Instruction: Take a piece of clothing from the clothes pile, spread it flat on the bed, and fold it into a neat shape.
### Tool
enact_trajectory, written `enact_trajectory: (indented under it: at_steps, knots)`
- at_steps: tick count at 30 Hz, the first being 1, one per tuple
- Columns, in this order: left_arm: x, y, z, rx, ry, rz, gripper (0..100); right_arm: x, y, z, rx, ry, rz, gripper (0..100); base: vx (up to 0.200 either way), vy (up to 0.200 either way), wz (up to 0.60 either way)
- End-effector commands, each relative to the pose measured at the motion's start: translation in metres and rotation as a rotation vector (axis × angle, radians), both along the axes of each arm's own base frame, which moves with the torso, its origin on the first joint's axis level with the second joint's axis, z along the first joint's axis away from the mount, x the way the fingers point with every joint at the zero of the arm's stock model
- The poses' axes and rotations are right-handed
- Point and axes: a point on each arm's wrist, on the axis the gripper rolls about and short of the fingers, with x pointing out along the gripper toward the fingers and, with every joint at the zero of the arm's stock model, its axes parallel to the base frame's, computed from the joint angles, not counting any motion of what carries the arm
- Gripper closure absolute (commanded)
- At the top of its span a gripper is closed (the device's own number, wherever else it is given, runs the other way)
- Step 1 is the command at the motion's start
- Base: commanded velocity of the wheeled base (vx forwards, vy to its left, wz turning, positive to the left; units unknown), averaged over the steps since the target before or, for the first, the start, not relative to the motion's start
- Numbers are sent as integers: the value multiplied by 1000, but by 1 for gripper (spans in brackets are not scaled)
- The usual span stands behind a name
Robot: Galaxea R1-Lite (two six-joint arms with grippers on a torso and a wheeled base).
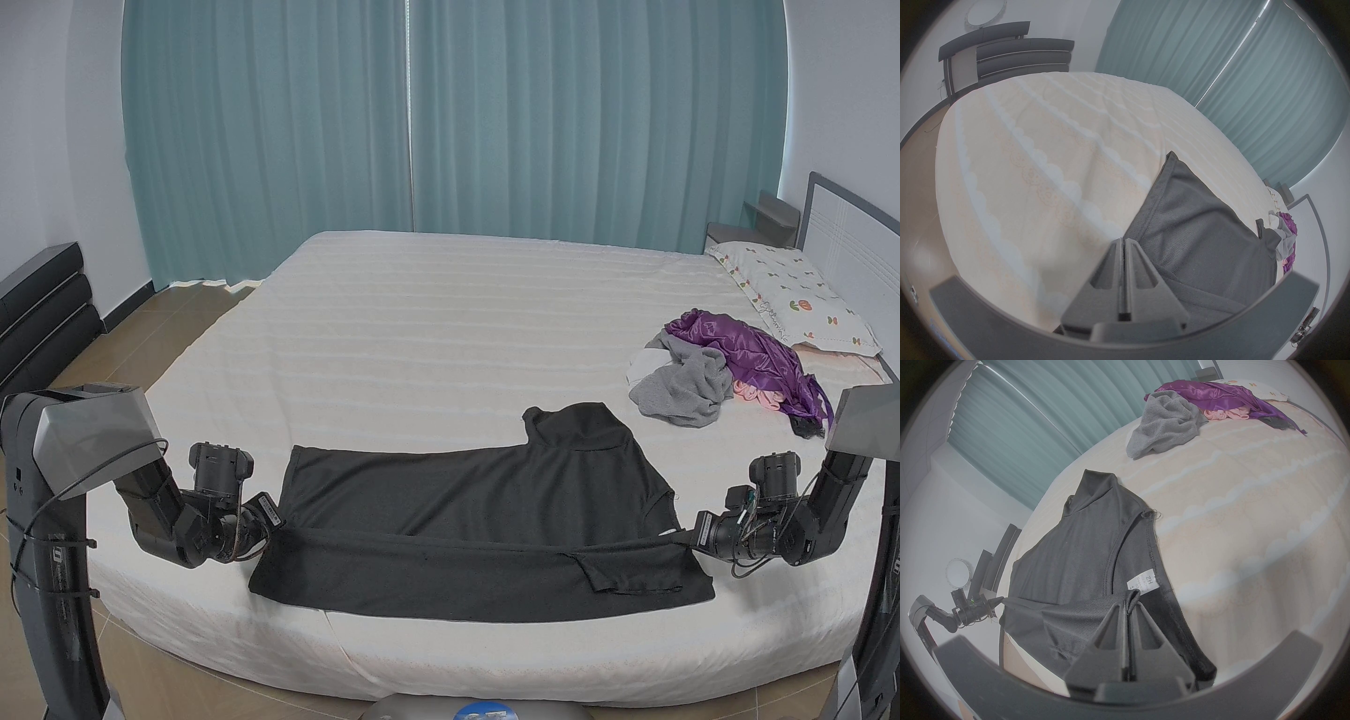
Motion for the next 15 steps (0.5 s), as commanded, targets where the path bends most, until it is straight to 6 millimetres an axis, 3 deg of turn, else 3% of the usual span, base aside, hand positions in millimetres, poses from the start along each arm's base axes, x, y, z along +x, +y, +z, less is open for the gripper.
enact_trajectory:
  at_steps: [1, 2, 3, 4, 5, 15]
  knots:
    - [1, 0, -2, -1, 2, 2, 100, -1, 1, -7, 2, 19, 2, 100, 0, 0, 0]
    - [1, 0, -2, -1, 2, 2, 100, -1, 1, -7, 2, 20, 4, 100, 0, 0, 0]
    - [1, 0, -2, -1, 3, 2, 100, -1, 1, -7, 2, 20, 4, 0, 0, 0, 0]
    - [1, 0, -2, -1, 2, 2, 100, -1, 1, -7, 2, 19, 4, 0, 0, 0, 0]
    - [1, 0, -2, -1, 2, 2, 0, -1, 1, -6, 3, 17, 5, 0, 0, 0, 0]
    - [0, 0, 3, -16, -8, 16, 0, -5, 2, 14, 73, -1, -54, 0, 0, 0, 0]
